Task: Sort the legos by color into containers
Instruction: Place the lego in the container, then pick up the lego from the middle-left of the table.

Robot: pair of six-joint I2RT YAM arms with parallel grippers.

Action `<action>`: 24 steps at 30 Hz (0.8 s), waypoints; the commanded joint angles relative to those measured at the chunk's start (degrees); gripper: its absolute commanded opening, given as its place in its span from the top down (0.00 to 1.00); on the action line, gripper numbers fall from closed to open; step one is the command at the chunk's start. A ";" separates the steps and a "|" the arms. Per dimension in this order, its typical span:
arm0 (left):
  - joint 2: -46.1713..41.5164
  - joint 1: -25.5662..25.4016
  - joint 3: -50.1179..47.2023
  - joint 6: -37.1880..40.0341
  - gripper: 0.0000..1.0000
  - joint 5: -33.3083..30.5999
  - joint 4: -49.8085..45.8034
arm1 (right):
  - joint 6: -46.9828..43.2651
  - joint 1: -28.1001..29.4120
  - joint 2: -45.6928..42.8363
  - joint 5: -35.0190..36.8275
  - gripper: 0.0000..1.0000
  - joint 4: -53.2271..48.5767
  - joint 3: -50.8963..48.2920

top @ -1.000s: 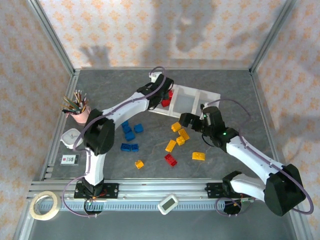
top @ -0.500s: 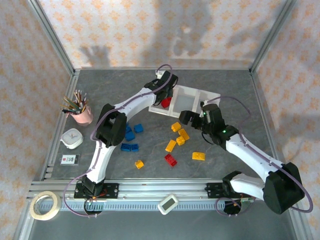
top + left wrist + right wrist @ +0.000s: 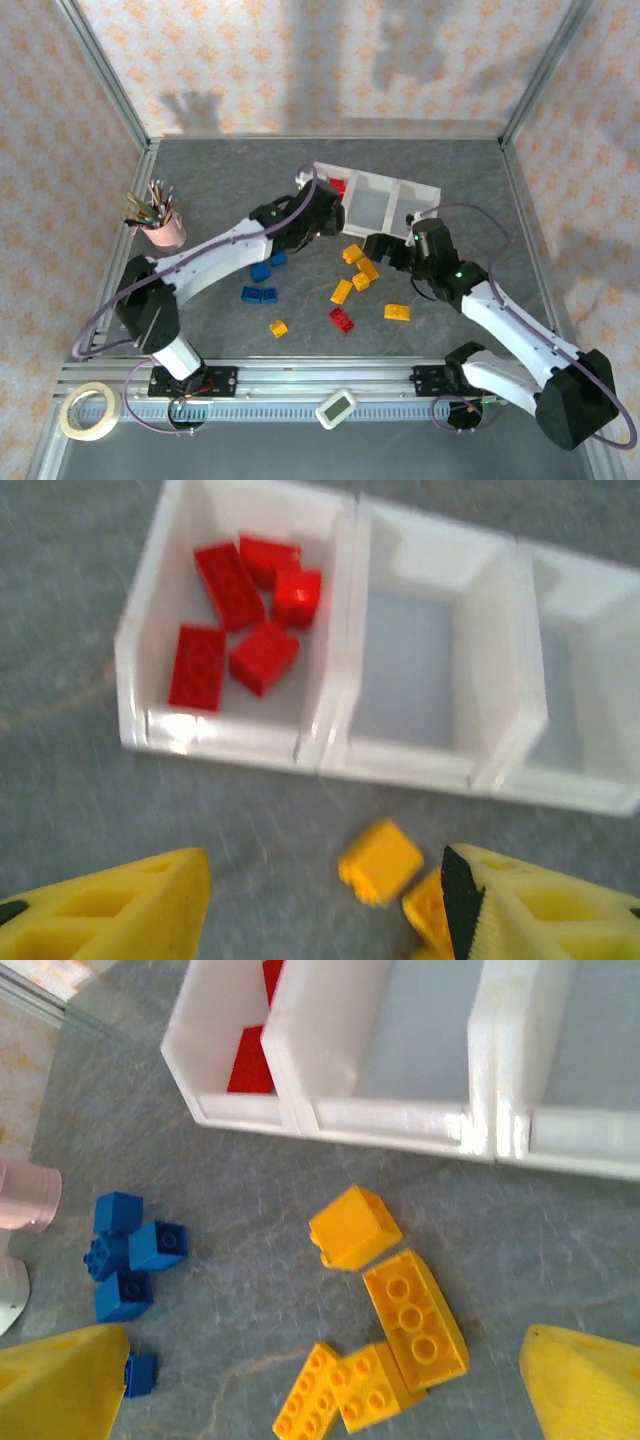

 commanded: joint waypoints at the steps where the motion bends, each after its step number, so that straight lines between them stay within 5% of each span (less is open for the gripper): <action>1: -4.31 -2.76 -7.61 -7.06 0.34 0.30 0.46 | 1.24 -0.45 -2.62 -2.37 0.00 -3.88 -2.33; 7: -8.89 -11.65 -17.58 -14.96 0.30 1.95 1.74 | 2.32 -0.52 -6.21 -3.97 0.00 -4.57 -7.30; 15: -3.28 -22.16 -18.24 -18.19 0.19 3.55 2.06 | 3.38 -0.52 -6.63 -2.52 0.00 -5.01 -9.31; 24: 2.78 -26.26 -19.05 -27.82 0.18 3.03 2.95 | 3.86 -0.82 -4.60 0.01 0.00 -4.52 -9.09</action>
